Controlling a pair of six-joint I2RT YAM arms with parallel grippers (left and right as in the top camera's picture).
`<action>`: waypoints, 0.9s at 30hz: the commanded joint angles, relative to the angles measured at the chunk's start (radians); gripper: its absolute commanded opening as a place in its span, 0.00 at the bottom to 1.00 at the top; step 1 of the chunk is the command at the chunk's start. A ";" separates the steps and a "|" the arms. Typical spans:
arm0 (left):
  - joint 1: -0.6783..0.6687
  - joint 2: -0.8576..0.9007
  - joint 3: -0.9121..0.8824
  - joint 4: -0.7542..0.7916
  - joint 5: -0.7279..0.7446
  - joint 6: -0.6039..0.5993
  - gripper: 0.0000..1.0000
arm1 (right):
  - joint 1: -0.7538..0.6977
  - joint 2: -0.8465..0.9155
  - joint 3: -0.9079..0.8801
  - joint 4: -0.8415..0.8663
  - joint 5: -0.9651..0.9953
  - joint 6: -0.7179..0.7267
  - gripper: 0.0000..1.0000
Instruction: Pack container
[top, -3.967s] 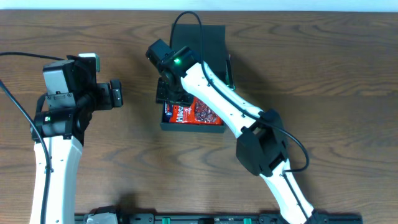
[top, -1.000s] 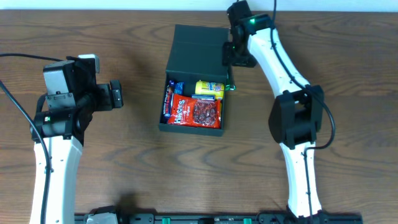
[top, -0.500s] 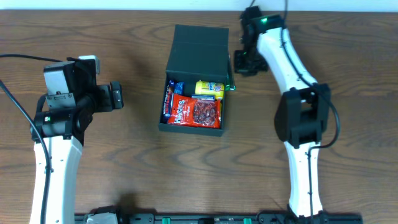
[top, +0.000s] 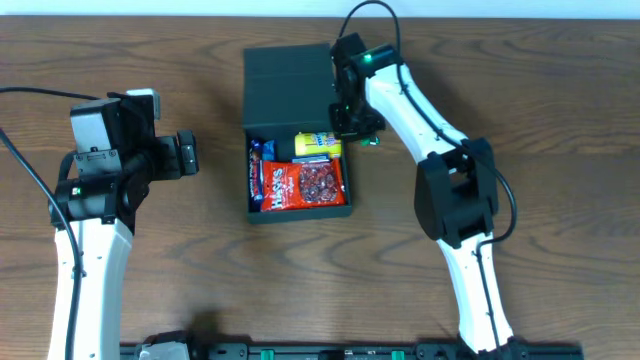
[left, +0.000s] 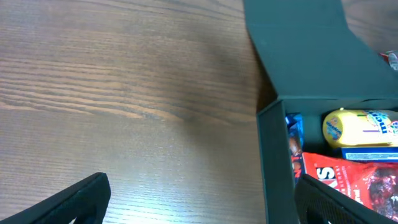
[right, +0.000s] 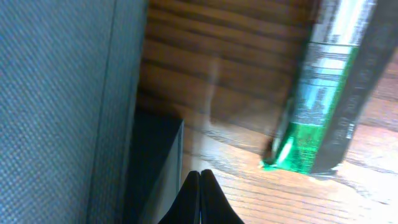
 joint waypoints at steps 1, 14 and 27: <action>0.003 -0.010 0.029 0.000 -0.011 -0.011 0.95 | 0.007 -0.031 -0.003 0.005 0.003 0.000 0.02; 0.003 -0.010 0.029 -0.002 -0.011 -0.007 0.95 | -0.021 -0.033 0.052 0.055 0.214 -0.058 0.60; 0.003 -0.010 0.029 -0.006 -0.011 -0.008 0.95 | -0.087 -0.005 0.047 0.089 0.166 -0.078 0.59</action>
